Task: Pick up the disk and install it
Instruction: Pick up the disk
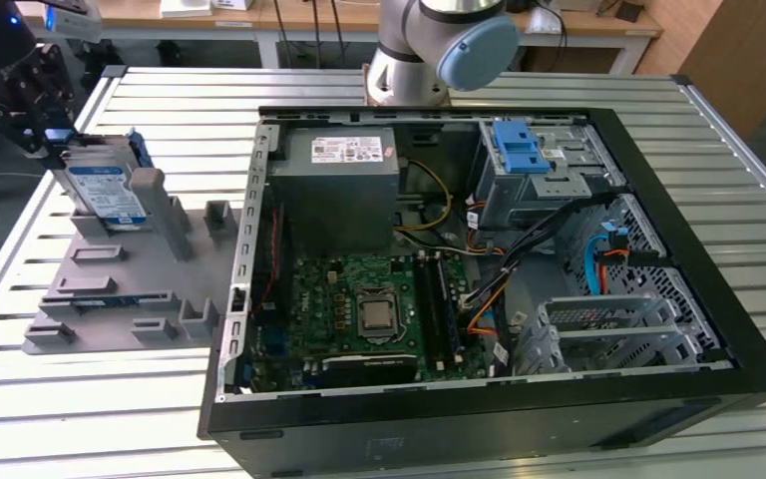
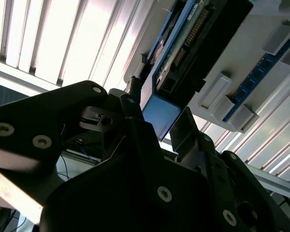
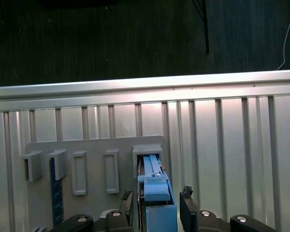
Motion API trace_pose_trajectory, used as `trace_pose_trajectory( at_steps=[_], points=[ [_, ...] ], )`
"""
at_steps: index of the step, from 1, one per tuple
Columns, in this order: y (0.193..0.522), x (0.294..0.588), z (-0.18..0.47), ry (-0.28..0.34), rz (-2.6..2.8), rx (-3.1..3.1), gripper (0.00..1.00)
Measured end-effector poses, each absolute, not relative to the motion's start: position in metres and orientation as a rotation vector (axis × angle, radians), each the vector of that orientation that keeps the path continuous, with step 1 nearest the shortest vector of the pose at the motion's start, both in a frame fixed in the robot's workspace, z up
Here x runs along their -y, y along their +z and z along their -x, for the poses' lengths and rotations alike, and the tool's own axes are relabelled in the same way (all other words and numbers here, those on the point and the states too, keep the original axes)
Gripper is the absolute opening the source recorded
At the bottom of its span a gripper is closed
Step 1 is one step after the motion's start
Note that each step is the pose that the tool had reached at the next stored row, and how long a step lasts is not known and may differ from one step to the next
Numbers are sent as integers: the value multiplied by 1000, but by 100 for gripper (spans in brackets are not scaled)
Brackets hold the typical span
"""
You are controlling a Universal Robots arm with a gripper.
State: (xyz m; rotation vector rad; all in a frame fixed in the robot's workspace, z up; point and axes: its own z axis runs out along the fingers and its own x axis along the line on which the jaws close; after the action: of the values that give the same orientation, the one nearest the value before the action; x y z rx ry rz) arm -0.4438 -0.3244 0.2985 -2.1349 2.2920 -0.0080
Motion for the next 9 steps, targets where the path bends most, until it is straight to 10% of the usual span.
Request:
trace_pose_trajectory(
  at_steps=[9],
  points=[
    [297, 324, 443, -5, 2136, -2293, 58]
  ],
)
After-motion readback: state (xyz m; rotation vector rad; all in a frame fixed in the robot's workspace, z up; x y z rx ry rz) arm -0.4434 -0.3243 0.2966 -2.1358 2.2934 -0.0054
